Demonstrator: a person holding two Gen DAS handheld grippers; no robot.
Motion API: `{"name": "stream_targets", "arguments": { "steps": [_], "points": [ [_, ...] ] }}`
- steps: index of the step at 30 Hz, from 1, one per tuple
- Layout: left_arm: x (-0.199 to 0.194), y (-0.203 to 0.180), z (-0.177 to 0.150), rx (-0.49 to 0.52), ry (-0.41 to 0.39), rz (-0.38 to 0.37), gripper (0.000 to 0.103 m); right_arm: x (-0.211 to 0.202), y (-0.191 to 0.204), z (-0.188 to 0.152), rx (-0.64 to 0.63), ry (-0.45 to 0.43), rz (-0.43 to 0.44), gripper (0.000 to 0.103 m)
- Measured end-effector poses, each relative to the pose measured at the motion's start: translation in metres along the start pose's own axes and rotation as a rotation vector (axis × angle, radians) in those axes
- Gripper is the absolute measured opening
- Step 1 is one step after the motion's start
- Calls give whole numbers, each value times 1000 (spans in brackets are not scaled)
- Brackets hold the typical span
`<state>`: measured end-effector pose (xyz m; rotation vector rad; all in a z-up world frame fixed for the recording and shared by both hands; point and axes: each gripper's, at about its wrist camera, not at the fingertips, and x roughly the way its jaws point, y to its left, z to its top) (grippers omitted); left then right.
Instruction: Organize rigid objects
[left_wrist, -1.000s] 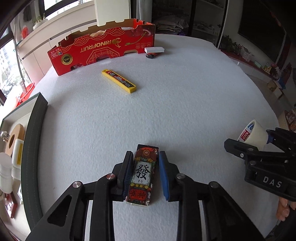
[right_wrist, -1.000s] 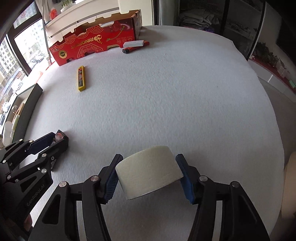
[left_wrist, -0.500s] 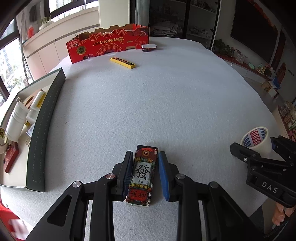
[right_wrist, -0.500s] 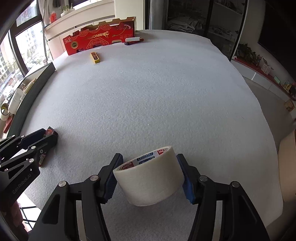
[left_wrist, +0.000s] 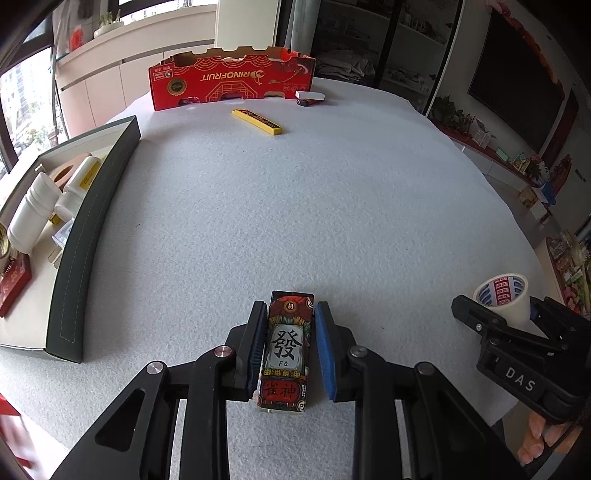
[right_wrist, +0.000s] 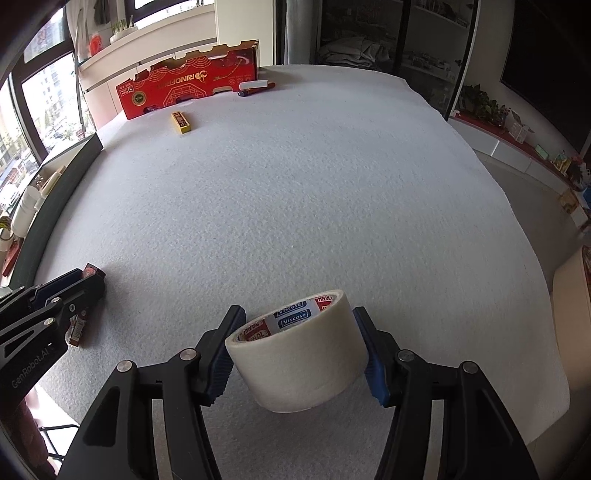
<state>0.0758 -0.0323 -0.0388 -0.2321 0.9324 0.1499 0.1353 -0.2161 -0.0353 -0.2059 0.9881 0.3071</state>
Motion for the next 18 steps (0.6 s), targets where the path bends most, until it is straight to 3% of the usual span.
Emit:
{"name": "stream_targets", "arguments": {
  "steps": [18],
  "points": [
    [-11, 16, -12, -38, -9, -10, 28, 0, 1, 1, 38, 30, -24, 60]
  ]
}}
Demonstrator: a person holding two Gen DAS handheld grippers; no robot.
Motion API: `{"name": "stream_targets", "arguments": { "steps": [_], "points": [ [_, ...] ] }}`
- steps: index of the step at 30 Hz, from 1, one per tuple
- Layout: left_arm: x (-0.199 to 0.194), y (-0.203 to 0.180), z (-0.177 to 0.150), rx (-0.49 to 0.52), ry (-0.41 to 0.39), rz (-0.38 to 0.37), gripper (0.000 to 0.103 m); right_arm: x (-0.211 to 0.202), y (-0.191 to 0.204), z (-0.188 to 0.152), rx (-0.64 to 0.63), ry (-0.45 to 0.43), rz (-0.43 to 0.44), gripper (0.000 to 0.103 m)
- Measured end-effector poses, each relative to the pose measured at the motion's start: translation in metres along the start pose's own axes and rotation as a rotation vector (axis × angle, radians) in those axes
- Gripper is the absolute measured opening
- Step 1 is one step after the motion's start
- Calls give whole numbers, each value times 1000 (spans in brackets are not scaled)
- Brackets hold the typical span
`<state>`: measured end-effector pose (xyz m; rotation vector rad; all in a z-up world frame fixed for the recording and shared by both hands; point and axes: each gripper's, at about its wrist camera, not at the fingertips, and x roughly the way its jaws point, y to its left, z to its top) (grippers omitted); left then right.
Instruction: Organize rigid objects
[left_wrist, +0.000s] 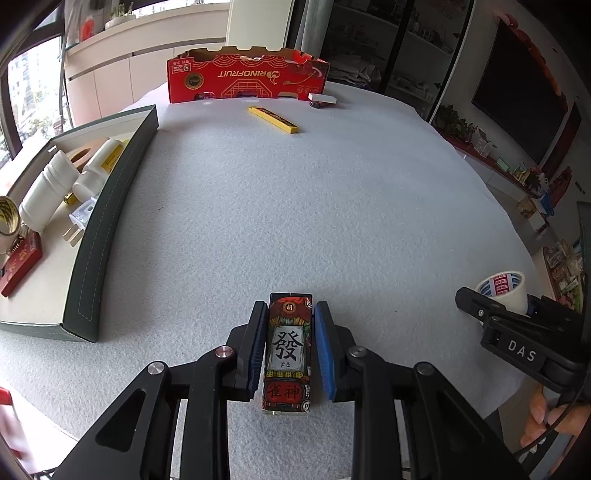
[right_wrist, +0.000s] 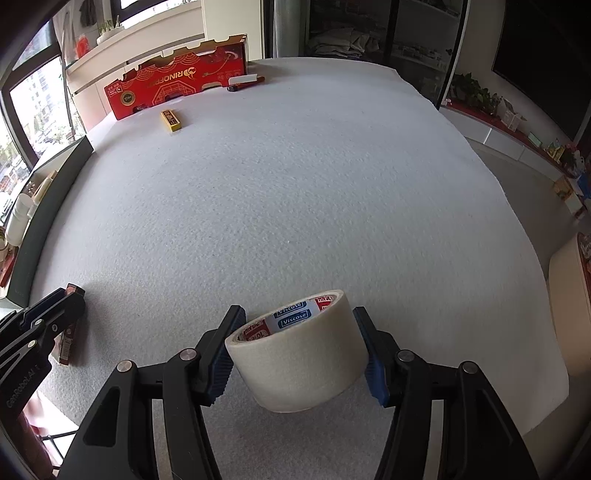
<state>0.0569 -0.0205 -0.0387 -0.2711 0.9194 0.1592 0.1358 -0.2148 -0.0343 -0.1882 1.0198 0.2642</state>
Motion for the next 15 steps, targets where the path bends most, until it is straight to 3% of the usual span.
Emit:
{"name": "stream_targets", "arguments": {
  "steps": [15],
  "points": [
    [-17, 1, -2, -1, -3, -6, 28, -18, 5, -7, 35, 38, 61, 60]
  ]
}}
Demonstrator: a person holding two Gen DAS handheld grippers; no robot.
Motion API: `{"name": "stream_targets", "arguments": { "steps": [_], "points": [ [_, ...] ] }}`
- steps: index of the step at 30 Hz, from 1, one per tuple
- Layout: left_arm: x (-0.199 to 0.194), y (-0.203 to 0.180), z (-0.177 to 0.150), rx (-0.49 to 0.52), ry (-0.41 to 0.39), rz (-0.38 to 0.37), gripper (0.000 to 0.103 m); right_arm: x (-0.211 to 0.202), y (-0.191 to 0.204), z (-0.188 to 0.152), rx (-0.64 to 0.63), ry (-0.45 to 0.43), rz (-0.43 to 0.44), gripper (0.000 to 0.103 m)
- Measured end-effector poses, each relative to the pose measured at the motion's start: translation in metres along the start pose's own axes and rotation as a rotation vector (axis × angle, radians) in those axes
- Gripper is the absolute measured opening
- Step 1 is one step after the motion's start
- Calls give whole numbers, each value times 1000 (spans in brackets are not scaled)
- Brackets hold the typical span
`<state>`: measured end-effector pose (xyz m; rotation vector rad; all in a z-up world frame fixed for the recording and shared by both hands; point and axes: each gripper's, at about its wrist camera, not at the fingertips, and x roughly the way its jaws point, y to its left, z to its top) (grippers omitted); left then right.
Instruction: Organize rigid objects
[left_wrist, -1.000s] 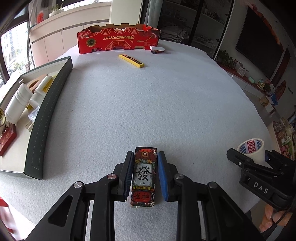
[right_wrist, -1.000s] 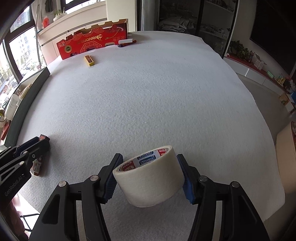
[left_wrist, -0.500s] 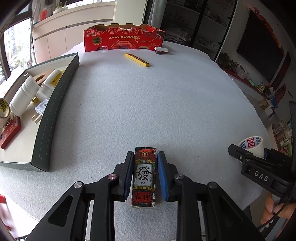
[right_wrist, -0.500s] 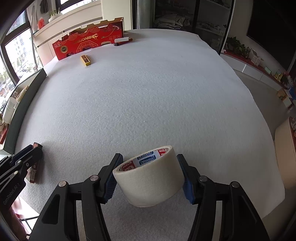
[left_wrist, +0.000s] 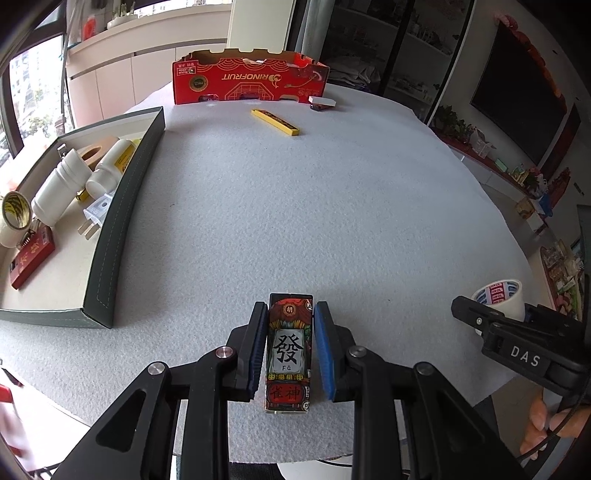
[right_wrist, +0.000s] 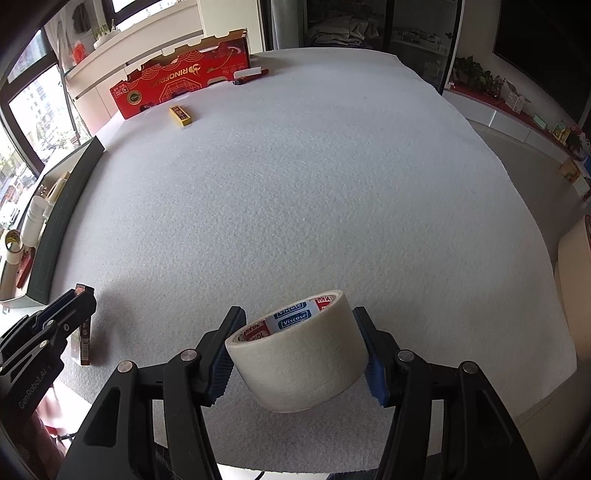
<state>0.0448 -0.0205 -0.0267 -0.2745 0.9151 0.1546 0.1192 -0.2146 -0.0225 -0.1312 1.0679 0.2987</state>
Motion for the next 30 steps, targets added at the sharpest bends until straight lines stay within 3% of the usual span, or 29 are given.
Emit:
{"name": "stream_targets", "arguments": {
  "steps": [9, 21, 26, 30],
  "points": [
    [-33, 12, 15, -48, -47, -16, 28, -26, 26, 16, -19, -33, 82, 60],
    [-73, 73, 27, -160, -130, 83, 28, -29, 93, 45, -147, -39, 189, 60],
    [-79, 99, 29, -192, -125, 113, 27, -34, 103, 55, -160, -67, 209, 60],
    [-59, 88, 26, -123, -53, 98, 30, -26, 94, 53, -140, -47, 201, 60]
  ]
}}
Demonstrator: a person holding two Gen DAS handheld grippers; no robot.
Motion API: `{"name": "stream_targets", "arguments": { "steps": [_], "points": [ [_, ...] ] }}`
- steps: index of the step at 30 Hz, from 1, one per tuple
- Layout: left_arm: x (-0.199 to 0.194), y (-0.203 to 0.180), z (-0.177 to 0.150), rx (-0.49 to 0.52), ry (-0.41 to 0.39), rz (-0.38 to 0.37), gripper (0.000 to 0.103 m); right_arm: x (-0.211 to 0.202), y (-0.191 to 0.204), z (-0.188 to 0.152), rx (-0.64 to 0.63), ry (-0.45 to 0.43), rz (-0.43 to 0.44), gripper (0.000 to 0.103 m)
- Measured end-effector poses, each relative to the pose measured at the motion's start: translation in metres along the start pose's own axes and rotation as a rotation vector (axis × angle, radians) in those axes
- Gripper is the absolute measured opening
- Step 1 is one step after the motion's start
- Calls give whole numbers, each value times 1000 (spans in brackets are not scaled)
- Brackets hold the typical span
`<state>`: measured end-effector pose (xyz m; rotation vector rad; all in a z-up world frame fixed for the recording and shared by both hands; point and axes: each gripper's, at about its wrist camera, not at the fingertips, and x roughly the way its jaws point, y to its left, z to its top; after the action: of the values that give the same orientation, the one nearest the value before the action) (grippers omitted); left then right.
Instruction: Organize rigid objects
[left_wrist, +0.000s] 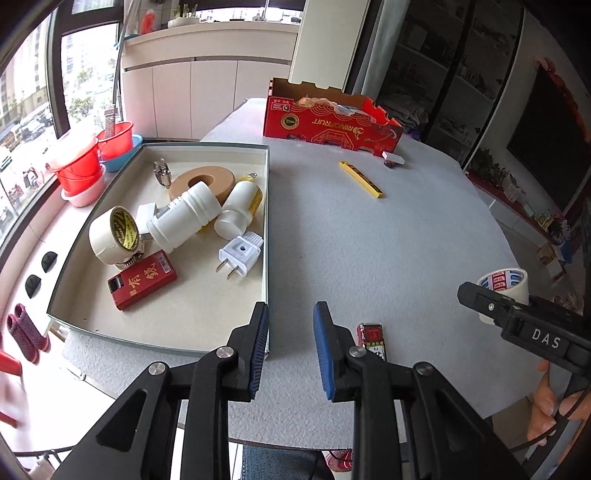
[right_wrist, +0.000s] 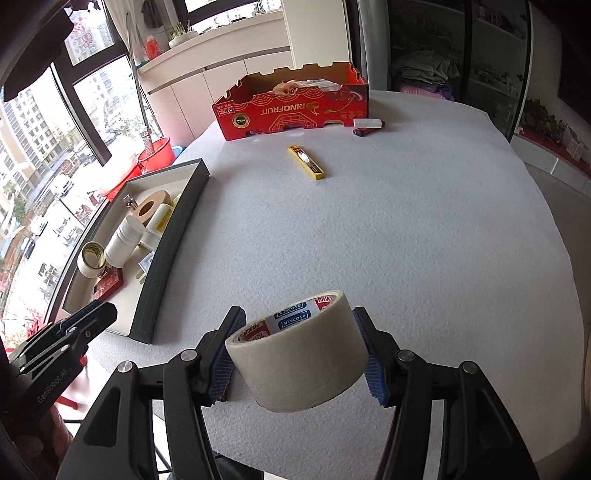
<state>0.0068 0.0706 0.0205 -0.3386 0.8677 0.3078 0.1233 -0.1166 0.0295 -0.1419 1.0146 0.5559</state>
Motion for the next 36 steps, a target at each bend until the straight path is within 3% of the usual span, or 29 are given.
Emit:
{"name": "stream_targets", "arguments": {
  "steps": [1, 2, 4, 12, 15, 16, 17, 23, 29, 36],
  "points": [
    [6, -8, -3, 19, 13, -18, 41, 1, -5, -3, 11, 9, -2, 60],
    [12, -18, -6, 37, 23, -32, 58, 4, -9, -6, 22, 18, -5, 60],
    [24, -37, -13, 54, 36, -18, 73, 7, -20, -12, 47, 35, -11, 60],
    [71, -79, -29, 123, 167, 78, 73, 1, -50, -20, 110, 39, -22, 60],
    [70, -85, -34, 150, 152, 99, 65, 0, -52, -17, 115, 31, -15, 60],
    [69, -86, -34, 153, 147, 98, 51, 0, -52, -16, 117, 29, -11, 60],
    [67, -88, -34, 167, 142, 94, 26, 0, -50, -15, 117, 27, -5, 60],
    [58, -76, -29, 98, 135, 20, 26, -4, -39, -9, 92, 14, 11, 60],
    [22, -54, -2, 54, 31, 32, 26, -6, -18, 7, 46, 0, 22, 60],
    [-15, -3, 24, -30, -69, 101, 26, -11, 36, 33, -63, -27, 76, 60]
  ]
}}
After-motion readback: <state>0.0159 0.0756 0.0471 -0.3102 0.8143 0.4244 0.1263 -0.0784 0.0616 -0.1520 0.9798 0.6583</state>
